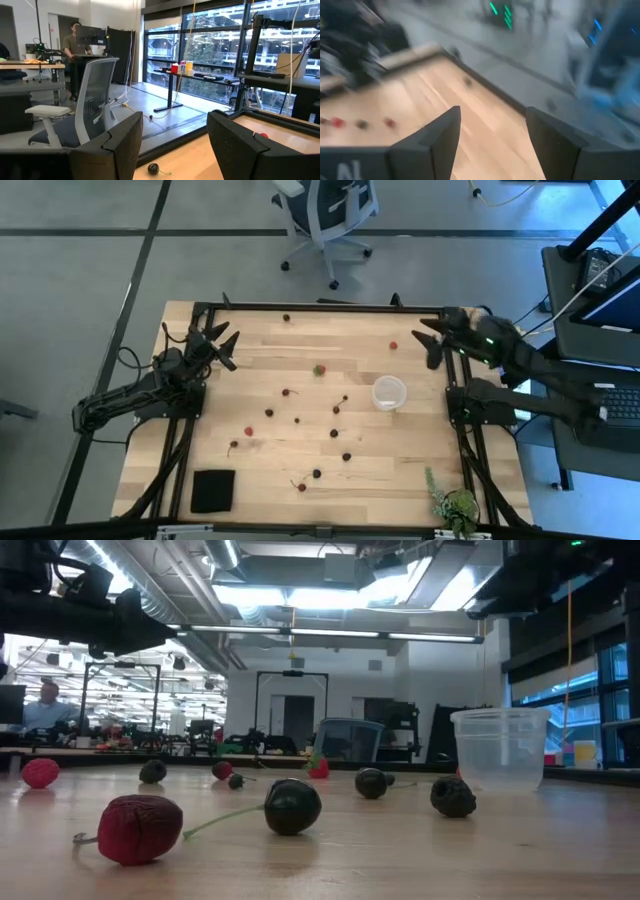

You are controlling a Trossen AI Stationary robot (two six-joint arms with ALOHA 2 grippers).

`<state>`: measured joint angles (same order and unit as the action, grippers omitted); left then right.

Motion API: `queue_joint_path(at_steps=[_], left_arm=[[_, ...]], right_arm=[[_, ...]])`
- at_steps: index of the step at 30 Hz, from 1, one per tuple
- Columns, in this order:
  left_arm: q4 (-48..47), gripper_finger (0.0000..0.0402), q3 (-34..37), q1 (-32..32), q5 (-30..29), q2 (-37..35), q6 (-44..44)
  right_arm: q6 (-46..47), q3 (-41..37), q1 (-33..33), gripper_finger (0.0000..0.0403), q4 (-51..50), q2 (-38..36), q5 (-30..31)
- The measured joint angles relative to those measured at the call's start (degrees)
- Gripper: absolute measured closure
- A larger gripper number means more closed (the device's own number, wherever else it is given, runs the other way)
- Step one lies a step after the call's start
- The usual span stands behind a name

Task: Pick and placing Produce into tupperware
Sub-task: Put the red raspberry into the transparent bucket

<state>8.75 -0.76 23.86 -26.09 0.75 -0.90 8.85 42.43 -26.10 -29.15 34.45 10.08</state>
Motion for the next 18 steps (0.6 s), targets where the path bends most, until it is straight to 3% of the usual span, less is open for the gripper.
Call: queue_joint_path(at_steps=[4, 9, 18], left_arm=[[-0.1, 0.0188, 0.0, 0.01, 0.03, 0.0, -0.12], [-0.13, 0.0188, -0.01, 0.0, 0.2, 0.0, -0.12], [-0.11, 0.0188, 0.01, 0.0, 0.22, 0.0, -0.07]], right_arm=[[4.56, 8.79, -1.59, 0.0176, -10.63, 12.29, 6.14], [8.68, 17.24, -4.23, 0.0176, -21.62, 25.8, 6.38], [10.39, 19.29, -5.78, 0.0176, -22.95, 40.24, 6.28]])
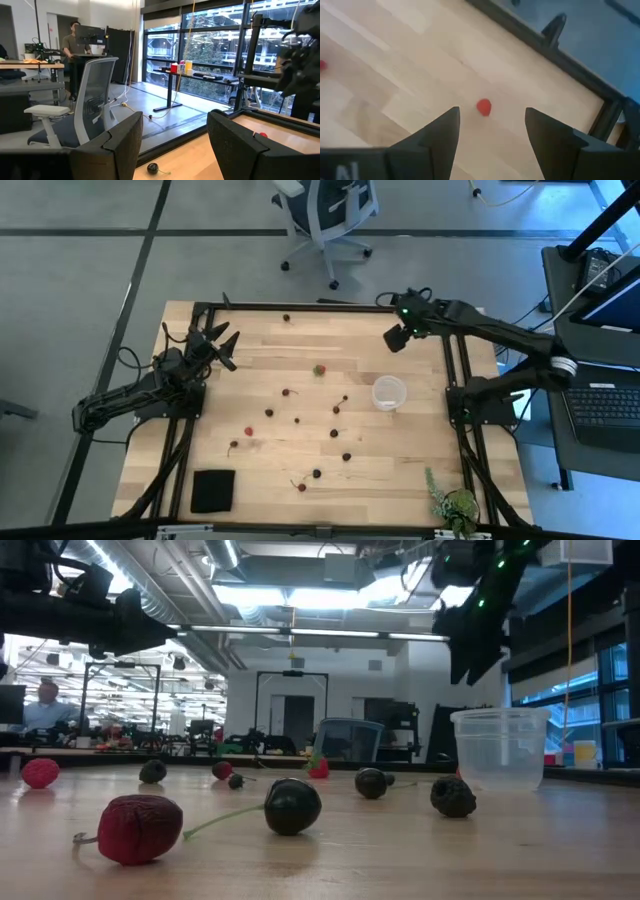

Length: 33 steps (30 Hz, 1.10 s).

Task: Pick and placing Produce into tupperware
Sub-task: Put the red raspberry into the transparent bucket

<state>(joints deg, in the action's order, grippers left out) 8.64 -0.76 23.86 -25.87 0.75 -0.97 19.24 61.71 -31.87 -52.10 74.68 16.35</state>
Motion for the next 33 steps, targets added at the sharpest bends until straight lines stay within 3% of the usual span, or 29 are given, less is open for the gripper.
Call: queue_joint_path(at_steps=[17, 27, 33], left_arm=[[-3.24, 0.0188, -0.02, 0.0, 0.04, 0.0, -0.46], [-3.85, 0.0188, 0.0, 0.02, 0.04, 0.0, -0.83], [-5.53, 0.0188, -0.02, 0.0, 0.04, 0.0, -2.38]], right_arm=[[-4.55, 0.0, -2.85, 0.0173, 2.77, 15.0, 0.12], [-8.18, 0.0, -3.59, 0.0078, 3.04, 22.35, 0.45], [-10.24, -0.04, -3.59, 0.0062, 3.33, 25.33, 0.53]])
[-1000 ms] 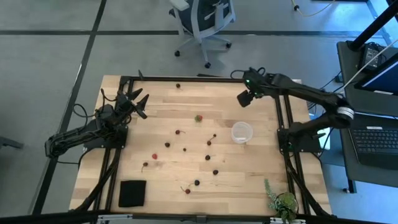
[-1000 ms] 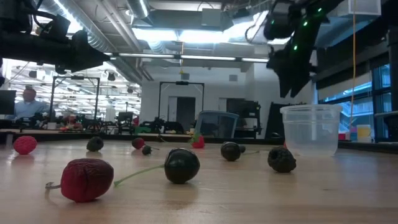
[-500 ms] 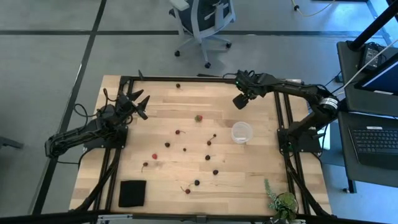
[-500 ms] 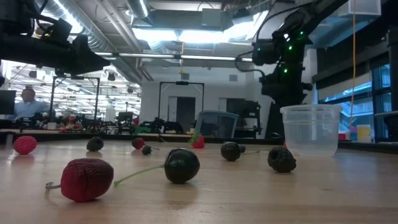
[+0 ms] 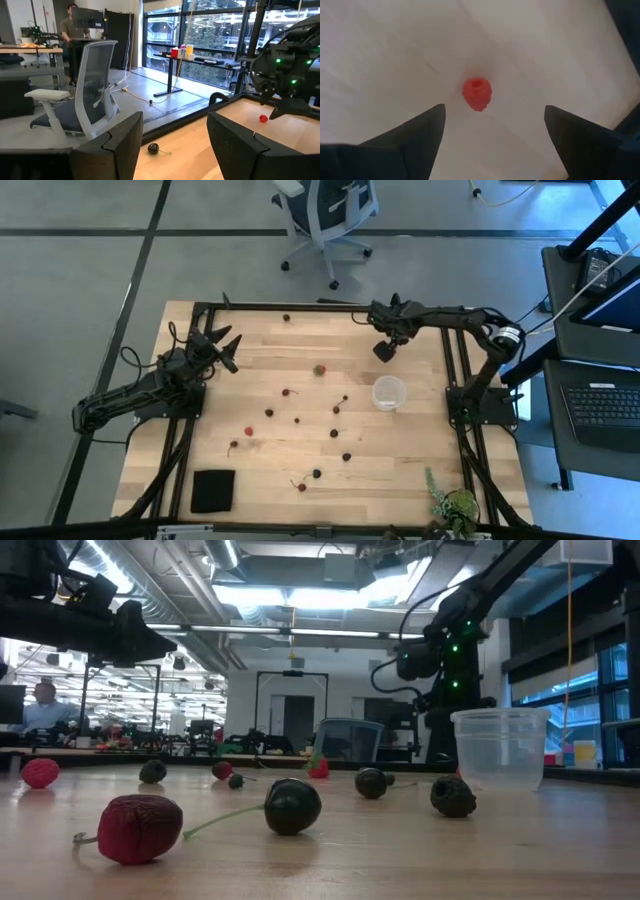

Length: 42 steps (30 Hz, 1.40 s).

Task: Pick and placing Produce into tupperware
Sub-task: Put the red raspberry into the transparent bucket

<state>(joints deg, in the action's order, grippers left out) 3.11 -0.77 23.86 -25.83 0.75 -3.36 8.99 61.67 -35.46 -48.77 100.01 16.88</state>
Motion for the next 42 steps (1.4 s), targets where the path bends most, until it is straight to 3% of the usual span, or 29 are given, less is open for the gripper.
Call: queue_joint_path(at_steps=[21, 26, 34, 42], left_arm=[[0.03, 0.0188, 0.01, 0.01, -0.02, 0.0, 0.55], [0.02, 0.0188, 0.02, 0.01, -0.02, 0.0, 0.5], [0.04, 0.0188, 0.01, 0.01, -0.02, 0.0, 0.49], [0.05, 0.0188, 0.0, 0.0, -0.02, 0.0, 0.5]], right_arm=[[-1.69, -6.58, -1.2, 0.0062, 10.95, 1.46, -2.81], [-1.37, -6.61, -2.85, 0.0085, 11.32, 1.53, -7.85], [-4.67, -6.73, -4.38, 0.0133, 12.35, 1.65, -10.56], [-6.1, -6.75, -4.75, 0.0148, 12.57, 1.68, -11.46]])
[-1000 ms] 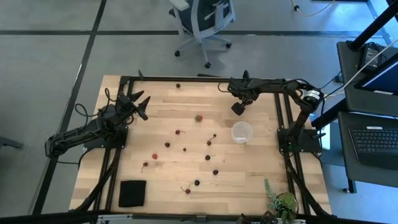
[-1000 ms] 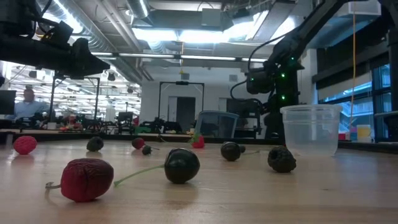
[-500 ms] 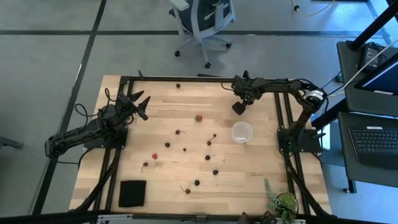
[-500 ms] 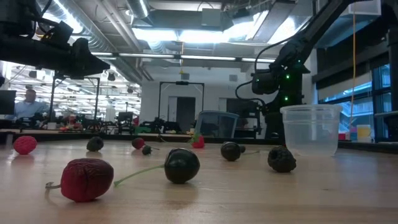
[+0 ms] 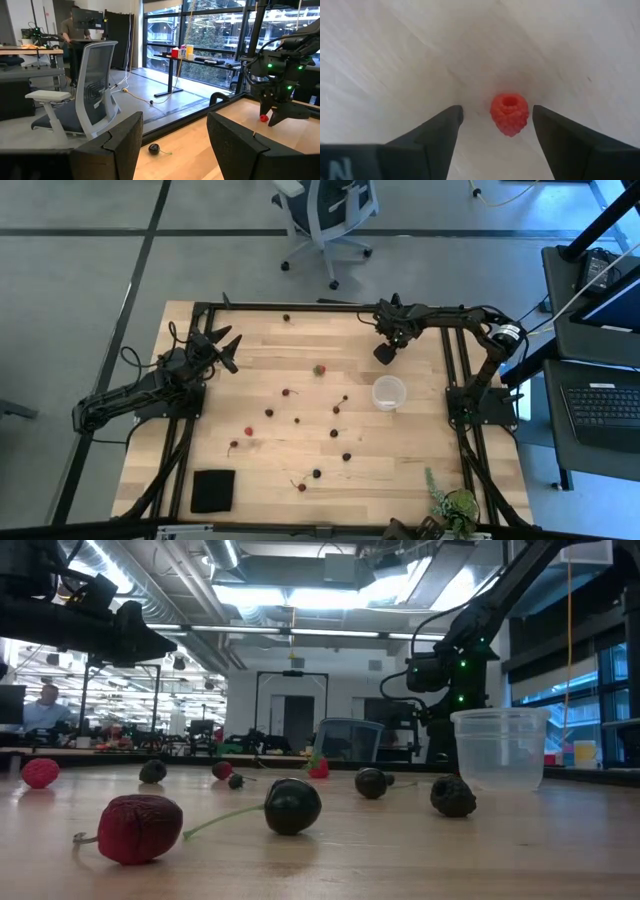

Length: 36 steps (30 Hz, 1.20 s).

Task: Pick and placing Produce into tupperware
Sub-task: Put the red raspberry into the transparent bucket

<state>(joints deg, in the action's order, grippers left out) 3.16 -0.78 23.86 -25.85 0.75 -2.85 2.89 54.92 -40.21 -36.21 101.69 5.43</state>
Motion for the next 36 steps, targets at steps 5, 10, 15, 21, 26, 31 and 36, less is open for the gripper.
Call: queue_joint_path(at_steps=[5, 10, 15, 21, 26, 31, 36], left_arm=[[0.04, 0.0188, 0.01, 0.0, -0.01, 0.0, 0.0], [0.28, 0.0188, 0.0, 0.0, -0.02, 0.0, 0.0], [0.28, 0.0188, 0.02, 0.0, -0.02, 0.0, 0.0], [0.28, 0.0188, 0.02, 0.0, -0.02, 0.0, 0.0], [0.28, 0.0188, 0.0, 0.0, -0.02, 0.0, 0.0], [0.28, 0.0188, 0.01, 0.0, -0.03, 0.0, 0.42], [0.29, 0.0188, 0.0, 0.02, -0.04, 0.0, 0.42]], right_arm=[[-0.34, 0.0, -0.02, 0.0159, 0.04, 0.0, -0.99], [-0.35, -0.02, -0.02, 0.0186, 0.07, 0.02, -0.98], [-0.35, -0.02, 0.04, 0.0228, 0.07, 0.04, -1.26], [-0.26, -0.02, 0.09, 0.0283, 0.19, 0.04, -1.27], [-0.26, -0.02, 0.09, 0.0303, 0.2, 0.04, -1.18], [-0.19, -0.07, 0.19, 0.03, 0.01, -0.67, -1.0], [-0.15, 1.71, 1.33, 0.0305, -5.67, -5.12, 0.9]])
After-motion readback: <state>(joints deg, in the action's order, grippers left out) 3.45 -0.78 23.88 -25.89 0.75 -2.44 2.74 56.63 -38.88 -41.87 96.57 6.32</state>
